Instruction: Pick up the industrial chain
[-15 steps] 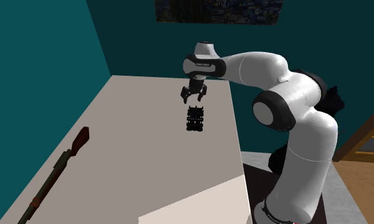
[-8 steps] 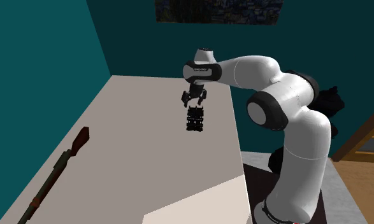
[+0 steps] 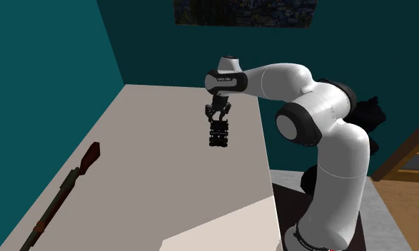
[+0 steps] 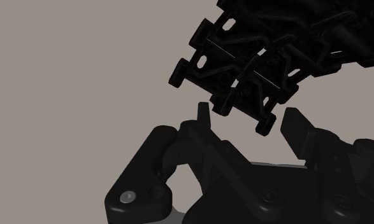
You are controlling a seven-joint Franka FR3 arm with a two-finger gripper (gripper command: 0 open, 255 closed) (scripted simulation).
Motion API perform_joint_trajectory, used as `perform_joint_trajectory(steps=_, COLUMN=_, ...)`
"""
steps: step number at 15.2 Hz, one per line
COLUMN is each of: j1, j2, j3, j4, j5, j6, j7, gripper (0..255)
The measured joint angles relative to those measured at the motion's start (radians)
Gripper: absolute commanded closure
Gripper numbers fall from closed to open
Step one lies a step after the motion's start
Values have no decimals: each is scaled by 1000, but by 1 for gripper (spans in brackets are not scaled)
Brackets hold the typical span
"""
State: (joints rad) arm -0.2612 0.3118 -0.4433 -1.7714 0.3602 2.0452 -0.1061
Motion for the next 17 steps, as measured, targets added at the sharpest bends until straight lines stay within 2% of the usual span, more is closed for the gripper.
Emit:
perform_joint_trajectory(steps=6, j1=2, j2=-8, j3=-1, j4=4, j5=-6, j6=-11, j7=6, gripper=255)
perform_joint_trajectory(steps=17, j1=2, j2=-44, j3=-12, j4=100, j5=-38, j6=-135, j7=44, gripper=255)
